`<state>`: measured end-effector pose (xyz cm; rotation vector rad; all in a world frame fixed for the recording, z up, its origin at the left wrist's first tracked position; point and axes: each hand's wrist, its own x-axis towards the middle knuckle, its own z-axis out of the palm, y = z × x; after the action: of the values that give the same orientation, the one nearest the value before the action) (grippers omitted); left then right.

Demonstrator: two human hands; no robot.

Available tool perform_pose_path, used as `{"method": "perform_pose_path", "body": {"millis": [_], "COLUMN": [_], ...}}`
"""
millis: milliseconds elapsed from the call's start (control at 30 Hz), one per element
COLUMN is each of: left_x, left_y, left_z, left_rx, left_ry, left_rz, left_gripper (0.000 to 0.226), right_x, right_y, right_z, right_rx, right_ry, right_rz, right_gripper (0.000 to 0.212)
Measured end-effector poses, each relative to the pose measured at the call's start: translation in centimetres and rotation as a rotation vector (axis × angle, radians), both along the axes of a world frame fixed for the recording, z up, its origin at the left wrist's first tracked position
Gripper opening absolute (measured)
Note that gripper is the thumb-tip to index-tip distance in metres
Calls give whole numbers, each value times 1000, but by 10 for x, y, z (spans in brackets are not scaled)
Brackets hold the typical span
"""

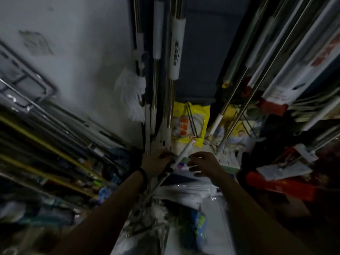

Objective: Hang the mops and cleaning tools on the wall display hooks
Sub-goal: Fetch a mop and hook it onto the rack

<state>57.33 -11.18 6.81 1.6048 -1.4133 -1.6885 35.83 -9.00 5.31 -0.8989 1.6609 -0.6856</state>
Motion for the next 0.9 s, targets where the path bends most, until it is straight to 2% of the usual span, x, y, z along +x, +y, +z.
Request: {"method": "perform_pose_path", "body": {"millis": [100, 200, 333, 500, 600, 633, 700, 767, 900], "left_x": [4, 13, 13, -4, -22, -30, -47, -62, -80], "left_y": [19, 36, 66, 106, 121, 124, 129, 131, 144], "left_z": [-37, -80, -122, -124, -138, -144, -154, -163, -170], "left_rx": [120, 277, 371, 462, 520, 541, 572, 580, 593], "left_ry": [-33, -1, 13, 56, 53, 64, 82, 144, 183], "left_rz": [63, 203, 405, 653, 759, 796, 861, 884, 846], "left_gripper": [15, 26, 23, 12, 8, 9, 8, 7, 11], "right_x": [-9, -19, -39, -62, -58, -55, -44, -35, -26], "right_y": [6, 10, 2, -48, -84, -94, -107, -119, -132], "right_z": [-35, -67, -95, -135, -160, -171, -194, -215, -245], "right_rx": [114, 201, 284, 309, 326, 345, 375, 373, 426], "right_ry": [-15, -20, -33, -42, -148, -173, -199, -205, -342], "right_rz": [18, 25, 15, 44, 30, 28, 52, 141, 72], "right_gripper": [22, 15, 7, 29, 19, 22, 42, 50, 43]}}
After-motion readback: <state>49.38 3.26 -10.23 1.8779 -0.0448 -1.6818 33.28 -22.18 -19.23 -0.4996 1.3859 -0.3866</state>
